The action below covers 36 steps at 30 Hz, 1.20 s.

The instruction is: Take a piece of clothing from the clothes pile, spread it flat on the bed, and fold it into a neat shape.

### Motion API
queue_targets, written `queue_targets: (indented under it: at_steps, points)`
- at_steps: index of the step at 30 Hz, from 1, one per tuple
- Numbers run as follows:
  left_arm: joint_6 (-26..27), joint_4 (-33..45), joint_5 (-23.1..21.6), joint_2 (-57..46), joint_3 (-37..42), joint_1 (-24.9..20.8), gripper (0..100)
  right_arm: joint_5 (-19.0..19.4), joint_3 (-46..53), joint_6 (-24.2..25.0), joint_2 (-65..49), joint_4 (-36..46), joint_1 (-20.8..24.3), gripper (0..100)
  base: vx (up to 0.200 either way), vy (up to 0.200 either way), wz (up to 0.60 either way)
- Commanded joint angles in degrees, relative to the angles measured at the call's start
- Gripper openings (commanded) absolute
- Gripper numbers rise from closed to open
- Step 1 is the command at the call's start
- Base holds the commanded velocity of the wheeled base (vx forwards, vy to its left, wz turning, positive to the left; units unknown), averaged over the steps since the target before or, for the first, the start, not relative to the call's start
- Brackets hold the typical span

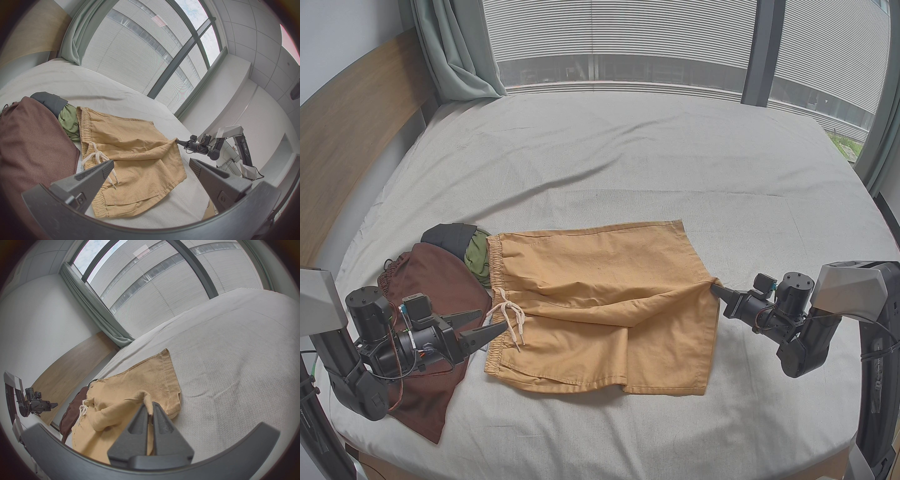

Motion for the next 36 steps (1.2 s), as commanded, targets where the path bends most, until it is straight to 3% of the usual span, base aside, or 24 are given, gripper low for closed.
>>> queue_targets:
  at_steps: [1, 7, 16, 23, 36]
  points:
    - [-0.03, -0.02, -0.01, 0.24, 0.01, -0.02, 100, 0.03, -0.25, 0.01, 0.08, -0.01, 0.02, 100, 0.000, 0.000, 0.00]
    - [-0.03, -0.02, -0.01, 0.15, -0.08, 0.07, 100, 0.03, 1.06, -0.08, -1.32, -0.10, -0.16, 100, 0.000, 0.000, 0.00]
    - [0.06, -0.02, -0.01, 0.33, 0.01, 0.07, 100, 2.76, 12.23, -2.02, -9.15, 0.26, 0.89, 100, 0.000, 0.000, 0.00]
    - [0.06, -0.02, -0.10, 0.41, 0.27, 0.25, 100, 7.24, 20.40, -12.48, -9.50, 0.26, 0.98, 100, 0.000, 0.000, 0.00]
    - [-0.03, -0.02, -0.54, 6.74, 0.27, 2.88, 100, 8.12, 23.13, -12.83, -10.29, 0.26, 2.65, 100, 0.000, 0.000, 0.00]
